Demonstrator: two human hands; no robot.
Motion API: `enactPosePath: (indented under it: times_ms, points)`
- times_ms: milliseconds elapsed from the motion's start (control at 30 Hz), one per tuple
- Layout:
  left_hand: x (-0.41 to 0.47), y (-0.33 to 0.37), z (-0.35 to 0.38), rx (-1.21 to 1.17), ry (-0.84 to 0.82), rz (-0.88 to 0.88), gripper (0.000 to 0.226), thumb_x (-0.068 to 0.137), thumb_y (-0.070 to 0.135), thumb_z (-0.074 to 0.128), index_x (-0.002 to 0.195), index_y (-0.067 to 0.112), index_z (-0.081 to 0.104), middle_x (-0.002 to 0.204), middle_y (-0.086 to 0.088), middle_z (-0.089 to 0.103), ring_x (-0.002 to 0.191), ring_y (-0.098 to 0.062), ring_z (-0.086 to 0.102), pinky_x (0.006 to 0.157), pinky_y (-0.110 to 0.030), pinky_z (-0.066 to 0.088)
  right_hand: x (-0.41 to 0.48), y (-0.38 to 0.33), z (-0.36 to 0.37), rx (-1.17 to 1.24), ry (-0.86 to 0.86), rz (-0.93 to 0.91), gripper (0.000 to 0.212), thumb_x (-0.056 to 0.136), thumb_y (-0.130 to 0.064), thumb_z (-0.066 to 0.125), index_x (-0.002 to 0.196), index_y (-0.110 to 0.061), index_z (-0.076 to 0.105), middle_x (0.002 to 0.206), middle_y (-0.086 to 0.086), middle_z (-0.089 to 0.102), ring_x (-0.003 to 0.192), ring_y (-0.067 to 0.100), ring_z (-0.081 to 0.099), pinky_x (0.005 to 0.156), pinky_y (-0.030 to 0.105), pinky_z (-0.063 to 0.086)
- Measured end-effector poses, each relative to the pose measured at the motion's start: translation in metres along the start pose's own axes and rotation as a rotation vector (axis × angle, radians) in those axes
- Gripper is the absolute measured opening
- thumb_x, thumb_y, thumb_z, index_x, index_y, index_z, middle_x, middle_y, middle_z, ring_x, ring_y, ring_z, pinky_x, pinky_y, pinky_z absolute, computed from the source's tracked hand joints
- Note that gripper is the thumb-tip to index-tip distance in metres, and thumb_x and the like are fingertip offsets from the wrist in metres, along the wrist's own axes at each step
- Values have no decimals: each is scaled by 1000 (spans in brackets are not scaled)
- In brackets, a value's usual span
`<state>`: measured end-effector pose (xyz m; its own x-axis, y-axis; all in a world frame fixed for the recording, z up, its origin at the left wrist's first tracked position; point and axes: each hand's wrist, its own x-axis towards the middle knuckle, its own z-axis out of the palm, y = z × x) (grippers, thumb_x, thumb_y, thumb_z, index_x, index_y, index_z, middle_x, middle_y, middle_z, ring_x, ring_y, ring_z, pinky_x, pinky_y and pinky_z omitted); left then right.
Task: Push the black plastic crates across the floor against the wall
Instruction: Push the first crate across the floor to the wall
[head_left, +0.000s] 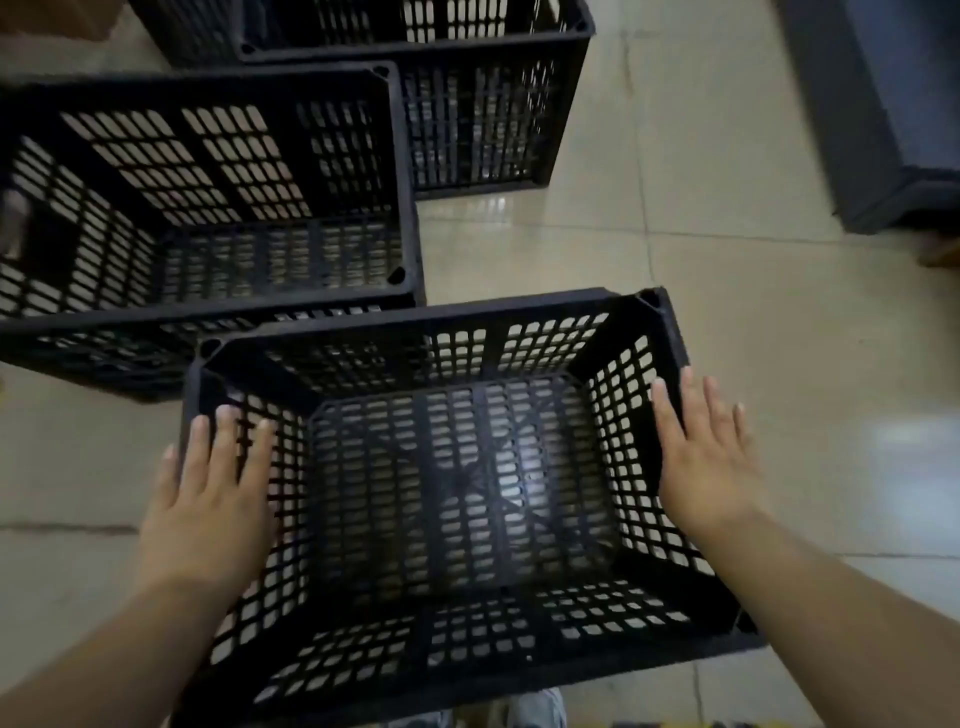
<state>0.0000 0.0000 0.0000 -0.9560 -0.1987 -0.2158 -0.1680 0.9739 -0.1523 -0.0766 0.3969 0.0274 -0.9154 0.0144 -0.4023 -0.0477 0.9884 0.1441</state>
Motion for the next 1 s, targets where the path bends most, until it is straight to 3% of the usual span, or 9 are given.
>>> enactPosePath:
  times_ms: [167, 267, 333, 400, 467, 600, 733, 900, 1000]
  points:
    - [17, -11, 30, 174, -84, 15, 92, 66, 16, 73, 144, 8, 25, 151, -21, 26, 140, -34, 17, 110, -33, -23, 27, 4, 44, -110, 149, -95, 70, 85, -2, 23, 143, -10, -17, 147, 7, -27, 132, 25, -42, 96, 36, -37]
    - [24, -18, 37, 228, -135, 103, 94, 59, 10, 78, 139, 3, 30, 146, -24, 35, 135, -35, 25, 113, -36, -16, 36, 11, 60, -142, 309, -148, 62, 78, 1, 25, 139, -3, 19, 149, 15, 13, 140, 24, -28, 114, 39, -17]
    - [27, -24, 40, 276, -86, 164, 88, 56, 1, 77, 135, -1, 38, 143, -27, 38, 133, -36, 28, 115, -35, -14, 34, 11, 52, -144, 270, -187, 61, 75, 1, 21, 136, 4, 26, 147, 21, 20, 144, 24, -18, 117, 39, -11]
    - [23, -23, 34, 305, -97, 216, 84, 61, -1, 71, 138, 1, 36, 147, -27, 27, 138, -35, 24, 114, -36, -18, 34, 7, 41, -301, 217, -204, 69, 73, 8, 9, 142, 2, 5, 150, 27, -5, 136, 26, -36, 110, 40, -27]
    - [17, -22, 28, 314, -75, 226, 79, 81, 8, 52, 145, 12, 6, 151, -21, -7, 143, -28, -2, 104, -40, -33, 28, 5, 33, -338, 108, -186, 73, 68, 8, -4, 138, 0, -21, 143, 27, -31, 121, 32, -53, 96, 43, -41]
    - [-9, -29, 7, 400, -224, 229, 68, 92, 12, 23, 131, 12, -32, 138, -19, -39, 132, -23, -31, 85, -41, -43, 14, -1, 4, -519, -123, -186, 65, 64, 1, -14, 122, 2, -43, 126, 29, -51, 97, 39, -65, 77, 46, -49]
    - [-46, -60, -31, 371, -356, 158, 65, 94, 13, 18, 127, 13, -38, 134, -18, -45, 129, -23, -36, 76, -40, -47, -7, -28, -48, -520, -159, -234, 59, 81, -4, 1, 121, 2, -42, 123, 27, -51, 87, 38, -68, 73, 45, -50]
    - [-120, -129, -90, 326, -449, 92, 61, 96, 19, 16, 125, 14, -37, 130, -16, -45, 125, -26, -38, 70, -39, -50, -40, -81, -114, -610, -183, -501, 69, 52, -3, -28, 118, -2, -44, 122, 28, -50, 84, 41, -68, 70, 48, -50]
    - [-171, -181, -127, 262, -300, -37, 53, 97, 19, 13, 136, 15, -24, 141, -18, -32, 134, -28, -23, 80, -38, -48, -64, -136, -159, -680, -50, -679, 67, 56, -13, -30, 120, 0, -40, 124, 28, -49, 97, 40, -63, 70, 48, -49]
